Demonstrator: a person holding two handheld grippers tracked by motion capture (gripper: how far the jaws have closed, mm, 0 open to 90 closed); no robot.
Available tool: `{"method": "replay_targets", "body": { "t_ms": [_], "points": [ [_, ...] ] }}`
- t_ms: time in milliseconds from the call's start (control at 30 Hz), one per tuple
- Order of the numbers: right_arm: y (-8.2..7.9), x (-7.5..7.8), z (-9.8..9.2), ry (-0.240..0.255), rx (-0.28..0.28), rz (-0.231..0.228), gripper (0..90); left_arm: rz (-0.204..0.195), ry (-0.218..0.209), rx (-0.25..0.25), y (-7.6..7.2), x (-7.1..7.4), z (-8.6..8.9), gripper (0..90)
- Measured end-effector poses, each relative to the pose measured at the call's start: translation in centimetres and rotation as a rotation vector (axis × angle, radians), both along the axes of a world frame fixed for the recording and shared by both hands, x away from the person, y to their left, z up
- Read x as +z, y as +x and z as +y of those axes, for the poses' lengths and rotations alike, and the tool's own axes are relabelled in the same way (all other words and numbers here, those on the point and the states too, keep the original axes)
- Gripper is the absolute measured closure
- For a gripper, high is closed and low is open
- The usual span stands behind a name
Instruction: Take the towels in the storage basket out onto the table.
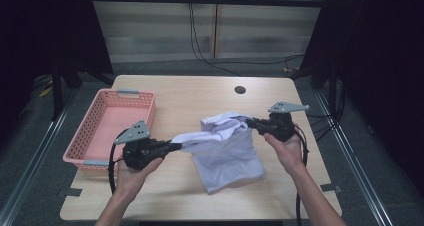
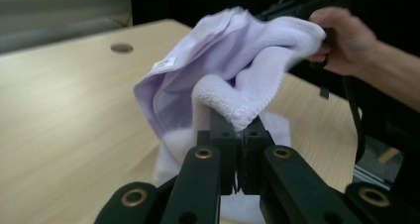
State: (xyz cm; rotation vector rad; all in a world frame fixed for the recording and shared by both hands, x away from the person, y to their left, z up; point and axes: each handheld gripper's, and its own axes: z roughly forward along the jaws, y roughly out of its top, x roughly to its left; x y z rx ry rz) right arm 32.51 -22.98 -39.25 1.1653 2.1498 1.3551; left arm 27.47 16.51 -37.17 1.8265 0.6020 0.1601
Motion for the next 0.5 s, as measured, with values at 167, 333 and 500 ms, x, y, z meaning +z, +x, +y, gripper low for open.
{"method": "replay_targets", "body": {
  "t_ms": [167, 333, 500],
  "points": [
    [0.6, 1.1, 0.2, -0.015, -0.040, -0.040, 86.0, 0.014, 0.021, -0.031, -0.1, 0.8, -1.1, 87.9],
    [0.0, -1.2, 0.0, -0.033, -0.014, 0.013, 85.7, 0.101, 0.126, -0.131, -0.6, -2.3, -2.1, 60.0],
    [-1.3, -4.4, 0.1, -0.011, 0.018, 0.078, 85.8, 0.134, 0.123, -0.132, -0.2, -3.7, -3.5, 47.1]
  ]
}}
